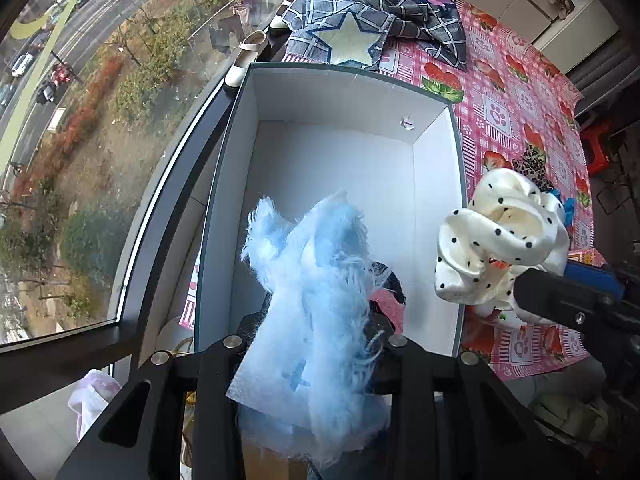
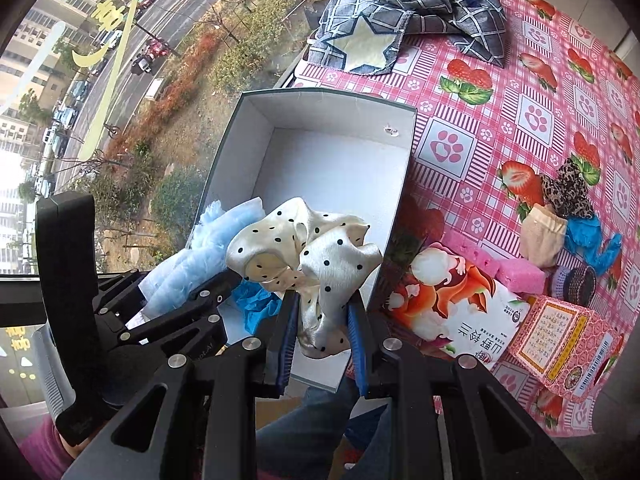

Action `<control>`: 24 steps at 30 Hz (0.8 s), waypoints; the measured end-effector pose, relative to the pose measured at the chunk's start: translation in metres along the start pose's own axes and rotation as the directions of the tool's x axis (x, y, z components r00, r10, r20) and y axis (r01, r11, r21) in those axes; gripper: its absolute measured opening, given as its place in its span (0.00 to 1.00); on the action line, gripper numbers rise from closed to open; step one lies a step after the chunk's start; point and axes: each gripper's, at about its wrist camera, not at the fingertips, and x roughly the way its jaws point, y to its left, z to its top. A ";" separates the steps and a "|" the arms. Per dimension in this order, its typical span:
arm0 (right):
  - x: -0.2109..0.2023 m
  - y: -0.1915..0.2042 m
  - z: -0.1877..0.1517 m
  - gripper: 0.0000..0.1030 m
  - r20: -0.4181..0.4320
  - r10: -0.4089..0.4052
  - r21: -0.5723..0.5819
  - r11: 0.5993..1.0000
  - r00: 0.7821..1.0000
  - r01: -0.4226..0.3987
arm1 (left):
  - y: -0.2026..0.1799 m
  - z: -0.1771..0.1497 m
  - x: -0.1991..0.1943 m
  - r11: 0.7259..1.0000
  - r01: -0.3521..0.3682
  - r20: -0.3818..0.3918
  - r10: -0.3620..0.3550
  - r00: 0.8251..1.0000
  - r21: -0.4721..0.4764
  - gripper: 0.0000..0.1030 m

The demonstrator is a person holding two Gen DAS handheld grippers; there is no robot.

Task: Organize soft objects
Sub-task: 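Carry the fluffy cloth in the left tool while the right tool carries the polka-dot scrunchie to the box, then open both tools to drop the cloth and scrunchie into the box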

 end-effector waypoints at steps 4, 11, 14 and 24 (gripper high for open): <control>0.003 0.002 0.003 0.25 -0.006 -0.005 -0.006 1.000 1.000 0.005 | 0.000 0.000 0.005 1.000 -0.005 -0.009 0.005 1.000 0.001 0.35; 0.014 0.005 0.008 0.25 -0.021 -0.021 -0.009 1.000 1.000 0.021 | 0.004 0.002 0.017 1.000 -0.014 -0.037 0.014 0.999 -0.005 0.35; 0.018 0.005 0.010 0.25 -0.027 -0.030 -0.012 0.999 0.999 0.029 | 0.004 0.003 0.021 1.000 -0.018 -0.044 0.018 0.999 -0.002 0.35; 0.033 0.005 0.014 0.25 -0.044 -0.048 -0.024 0.999 0.998 0.047 | 0.003 0.004 0.027 1.000 -0.015 -0.051 0.016 0.999 0.004 0.41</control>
